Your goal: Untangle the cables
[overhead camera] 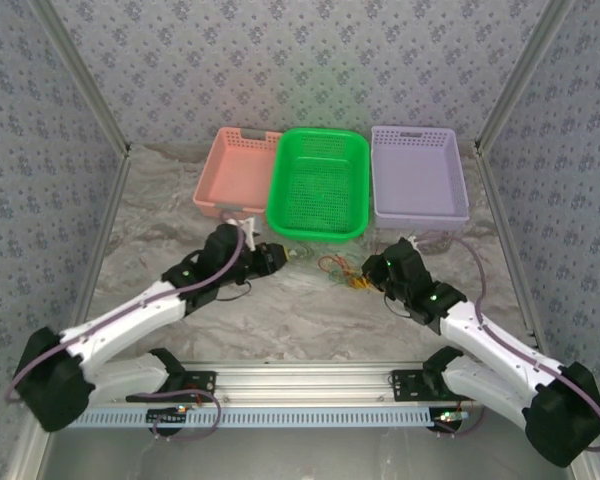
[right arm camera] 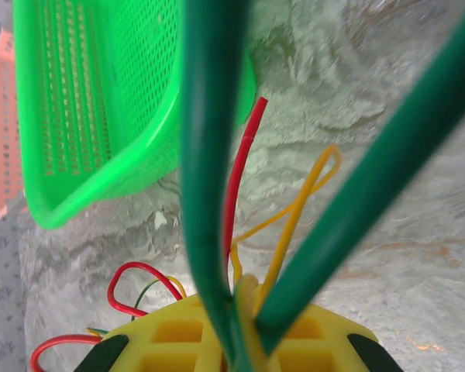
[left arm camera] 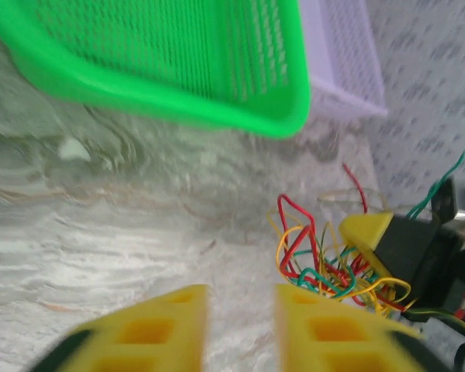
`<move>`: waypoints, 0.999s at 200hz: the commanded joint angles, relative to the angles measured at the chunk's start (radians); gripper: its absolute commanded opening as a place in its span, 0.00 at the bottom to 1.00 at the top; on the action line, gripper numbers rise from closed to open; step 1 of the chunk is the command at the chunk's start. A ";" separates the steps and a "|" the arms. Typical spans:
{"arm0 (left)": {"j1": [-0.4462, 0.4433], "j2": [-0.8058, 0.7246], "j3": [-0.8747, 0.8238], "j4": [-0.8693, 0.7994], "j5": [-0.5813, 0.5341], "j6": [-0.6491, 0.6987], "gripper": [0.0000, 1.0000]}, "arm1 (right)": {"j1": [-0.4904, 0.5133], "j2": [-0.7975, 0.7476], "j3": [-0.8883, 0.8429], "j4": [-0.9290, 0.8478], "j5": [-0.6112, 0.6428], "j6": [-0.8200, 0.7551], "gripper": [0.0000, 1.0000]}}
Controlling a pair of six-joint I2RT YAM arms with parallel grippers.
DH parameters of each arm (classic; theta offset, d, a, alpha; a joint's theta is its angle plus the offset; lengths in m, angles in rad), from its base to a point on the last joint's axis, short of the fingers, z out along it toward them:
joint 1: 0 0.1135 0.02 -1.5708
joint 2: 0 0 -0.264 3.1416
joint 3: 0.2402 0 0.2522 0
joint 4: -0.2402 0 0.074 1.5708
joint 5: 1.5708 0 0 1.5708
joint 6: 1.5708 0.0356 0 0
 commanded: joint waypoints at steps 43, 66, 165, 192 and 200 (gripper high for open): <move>-0.037 0.189 0.106 0.092 0.187 0.094 0.64 | 0.000 0.070 0.086 0.012 -0.164 -0.115 0.00; -0.049 0.231 0.119 0.074 0.174 0.105 0.59 | 0.000 0.072 0.087 0.022 -0.181 -0.110 0.00; -0.062 0.190 0.076 0.113 0.110 0.080 0.00 | -0.011 0.079 0.087 -0.006 -0.160 -0.111 0.00; -0.056 0.123 0.064 0.062 0.069 0.081 0.00 | -0.039 0.085 0.074 -0.037 -0.133 -0.123 0.10; -0.051 0.106 0.059 0.049 0.065 0.081 0.00 | -0.053 0.085 0.065 -0.036 -0.133 -0.124 0.14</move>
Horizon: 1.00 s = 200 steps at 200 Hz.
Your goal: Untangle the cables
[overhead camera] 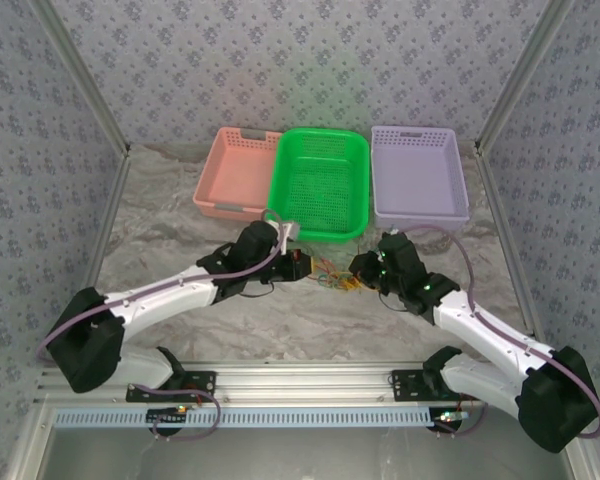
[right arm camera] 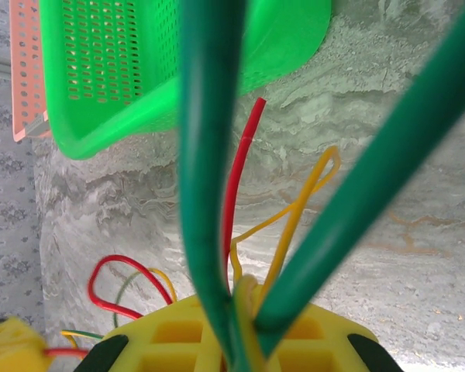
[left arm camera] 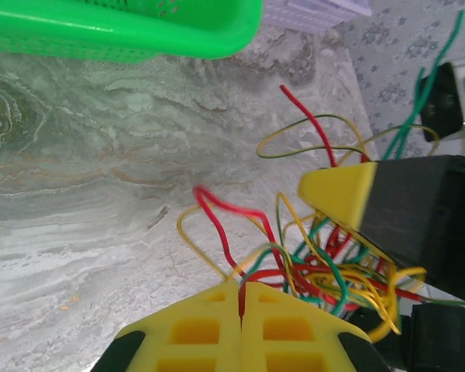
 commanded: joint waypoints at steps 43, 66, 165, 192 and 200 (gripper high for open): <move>0.028 -0.162 -0.042 -0.097 -0.073 0.006 0.00 | -0.116 -0.010 -0.027 -0.047 0.011 -0.036 0.23; 0.043 -0.203 -0.065 -0.115 -0.089 0.000 0.00 | -0.146 -0.017 -0.029 -0.053 0.004 -0.029 0.23; 0.061 -0.241 -0.120 -0.072 -0.064 -0.003 0.00 | 0.051 -0.072 -0.069 0.042 0.068 0.004 0.34; 0.059 -0.241 -0.106 -0.063 -0.029 0.020 0.00 | 0.174 -0.004 -0.033 0.145 0.064 -0.071 0.42; 0.059 -0.241 -0.097 -0.070 -0.024 0.028 0.00 | 0.202 0.029 -0.014 0.173 0.051 -0.102 0.44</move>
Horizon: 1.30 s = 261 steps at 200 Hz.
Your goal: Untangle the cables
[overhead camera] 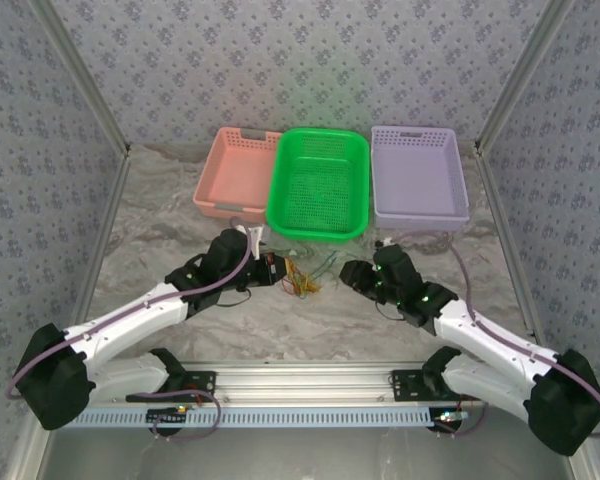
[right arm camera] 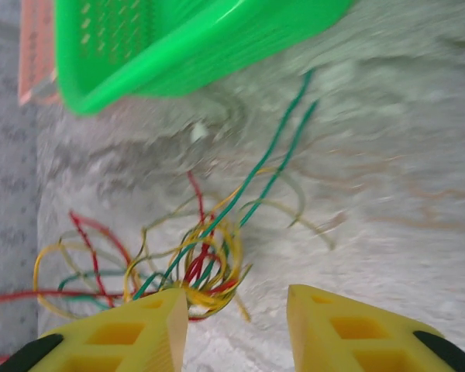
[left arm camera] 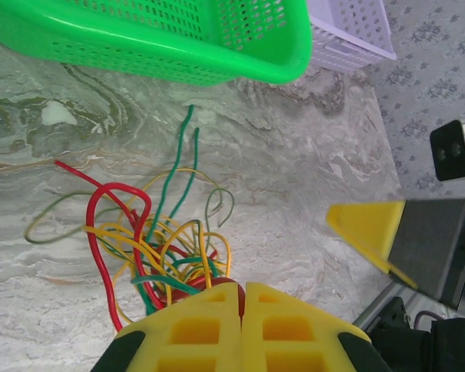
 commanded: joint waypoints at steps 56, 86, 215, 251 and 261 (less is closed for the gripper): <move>0.002 -0.004 0.059 0.008 0.096 0.074 0.00 | 0.165 0.284 0.163 0.138 0.025 -0.196 0.56; -0.015 -0.008 0.060 0.016 0.122 0.115 0.00 | 0.133 0.345 0.155 0.238 -0.035 -0.124 0.56; -0.064 0.003 0.057 -0.068 0.058 0.593 0.00 | -0.008 0.486 0.339 0.048 -0.412 -0.062 0.78; -0.077 -0.027 0.010 -0.015 0.032 0.619 0.00 | 0.028 0.620 0.386 0.106 -0.431 -0.044 0.76; -0.082 -0.039 0.002 -0.005 0.012 0.623 0.00 | 0.034 0.649 0.391 0.131 -0.439 -0.030 0.73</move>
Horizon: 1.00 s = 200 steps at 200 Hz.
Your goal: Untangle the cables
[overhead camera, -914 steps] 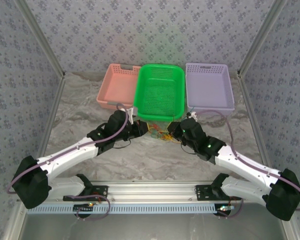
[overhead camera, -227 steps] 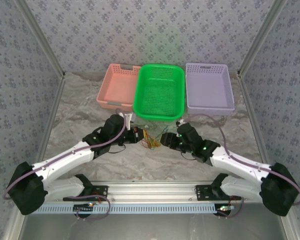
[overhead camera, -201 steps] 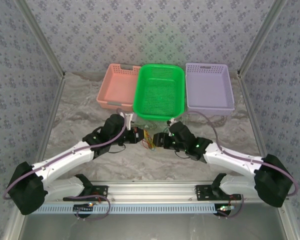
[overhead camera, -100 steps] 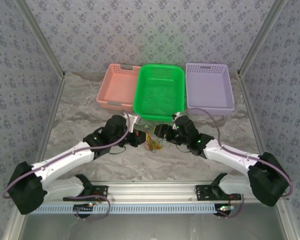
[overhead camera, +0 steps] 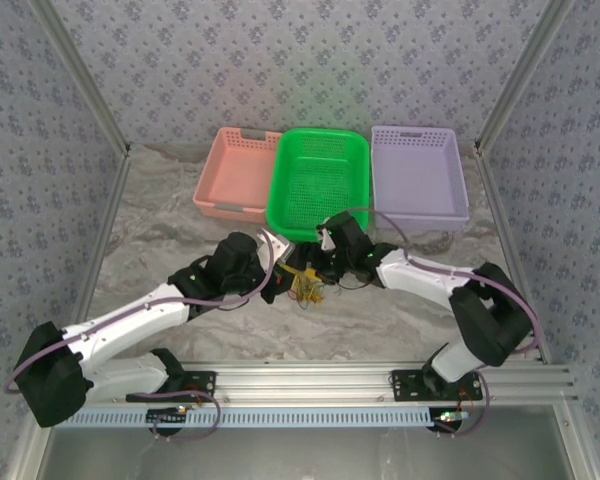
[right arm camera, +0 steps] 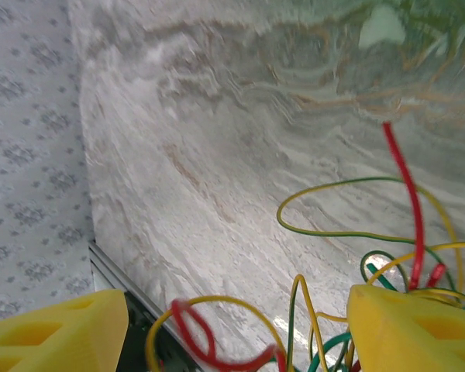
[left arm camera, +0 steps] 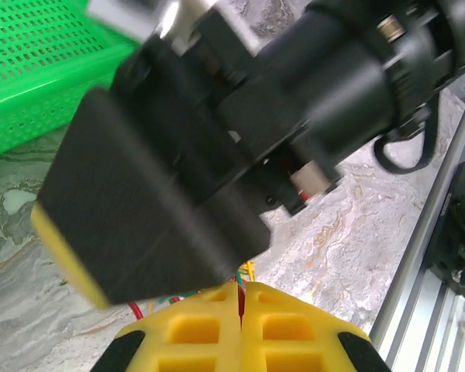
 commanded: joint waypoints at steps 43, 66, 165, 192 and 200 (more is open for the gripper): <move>-0.023 -0.074 -0.060 0.065 -0.095 0.051 0.00 | 0.038 0.096 0.004 0.075 0.003 0.044 0.27; -0.024 -0.117 -0.080 0.065 -0.158 0.016 0.00 | 0.021 0.030 -0.017 -0.010 0.126 0.009 0.00; 0.079 -0.377 -0.190 0.030 -0.444 -0.281 0.00 | -0.376 -0.417 -0.145 -0.361 0.414 -0.157 0.00; 0.110 -0.417 -0.182 -0.016 -0.472 -0.307 0.00 | -0.494 -0.445 -0.136 -0.397 0.390 -0.184 0.00; 0.118 -0.426 -0.178 -0.018 -0.452 -0.307 0.00 | -0.514 -0.447 -0.136 -0.399 0.378 -0.189 0.00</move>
